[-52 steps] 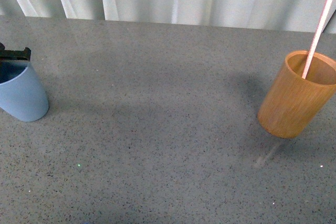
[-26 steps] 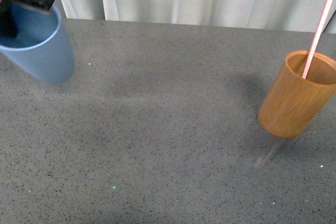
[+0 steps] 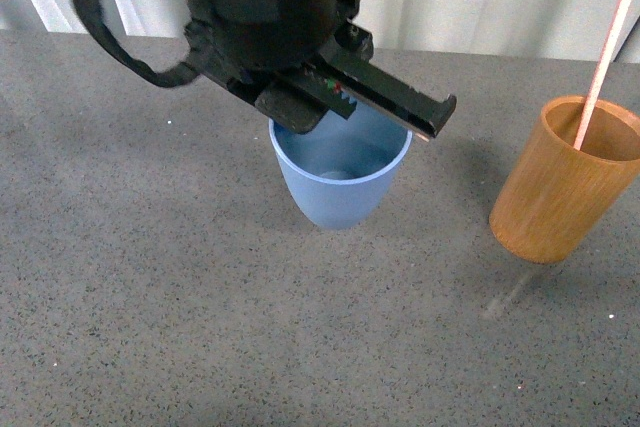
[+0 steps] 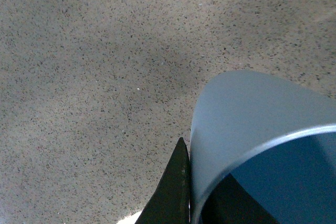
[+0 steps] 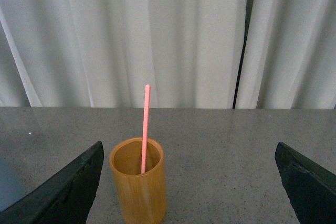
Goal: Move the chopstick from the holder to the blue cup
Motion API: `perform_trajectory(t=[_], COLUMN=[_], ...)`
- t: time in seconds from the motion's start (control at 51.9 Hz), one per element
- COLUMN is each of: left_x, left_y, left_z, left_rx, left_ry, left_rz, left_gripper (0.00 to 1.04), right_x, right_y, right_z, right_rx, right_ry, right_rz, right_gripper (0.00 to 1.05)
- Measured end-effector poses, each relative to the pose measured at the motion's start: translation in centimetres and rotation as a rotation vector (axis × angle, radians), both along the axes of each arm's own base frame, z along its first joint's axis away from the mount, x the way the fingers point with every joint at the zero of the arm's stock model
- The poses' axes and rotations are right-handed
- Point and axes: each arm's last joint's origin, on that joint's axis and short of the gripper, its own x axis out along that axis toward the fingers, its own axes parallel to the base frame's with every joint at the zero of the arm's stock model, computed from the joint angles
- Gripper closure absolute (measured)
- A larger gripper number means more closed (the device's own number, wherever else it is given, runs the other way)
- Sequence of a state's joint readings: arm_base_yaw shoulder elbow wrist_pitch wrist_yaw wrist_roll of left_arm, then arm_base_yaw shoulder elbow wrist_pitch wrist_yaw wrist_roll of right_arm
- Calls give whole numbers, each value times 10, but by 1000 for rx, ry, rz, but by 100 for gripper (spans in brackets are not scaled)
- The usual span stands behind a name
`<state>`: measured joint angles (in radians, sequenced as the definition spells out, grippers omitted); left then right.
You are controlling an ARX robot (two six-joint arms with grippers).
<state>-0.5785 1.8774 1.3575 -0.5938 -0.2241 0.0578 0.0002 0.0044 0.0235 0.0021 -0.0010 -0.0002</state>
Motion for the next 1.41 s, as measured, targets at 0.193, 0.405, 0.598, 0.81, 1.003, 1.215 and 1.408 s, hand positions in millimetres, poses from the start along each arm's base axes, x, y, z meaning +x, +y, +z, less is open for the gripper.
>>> perform_trajectory(t=[0.193, 0.405, 0.598, 0.81, 1.003, 1.215, 1.408], left_x=[14, 27, 29, 28, 27, 28, 39], left_y=[-6, -8, -11, -15, -17, -16, -8], left_z=[-23, -48, -58, -62, -64, -67, -48], left_rx=[18, 21, 12, 10, 1, 3, -8], left_ry=[19, 41, 49, 41, 48, 63, 28], left_rz=[35, 70, 79, 81, 83, 81, 96], left_gripper=[101, 101, 101, 101, 93, 64, 34], right_x=[0, 0, 0, 0, 0, 0, 0], right_y=[0, 0, 0, 0, 0, 0, 0], right_z=[0, 0, 0, 0, 0, 0, 0], right_rx=[0, 0, 0, 0, 0, 0, 0], right_ry=[0, 0, 0, 0, 0, 0, 0], right_rz=[0, 0, 0, 0, 0, 0, 0], right_gripper=[10, 10, 10, 10, 10, 10, 10])
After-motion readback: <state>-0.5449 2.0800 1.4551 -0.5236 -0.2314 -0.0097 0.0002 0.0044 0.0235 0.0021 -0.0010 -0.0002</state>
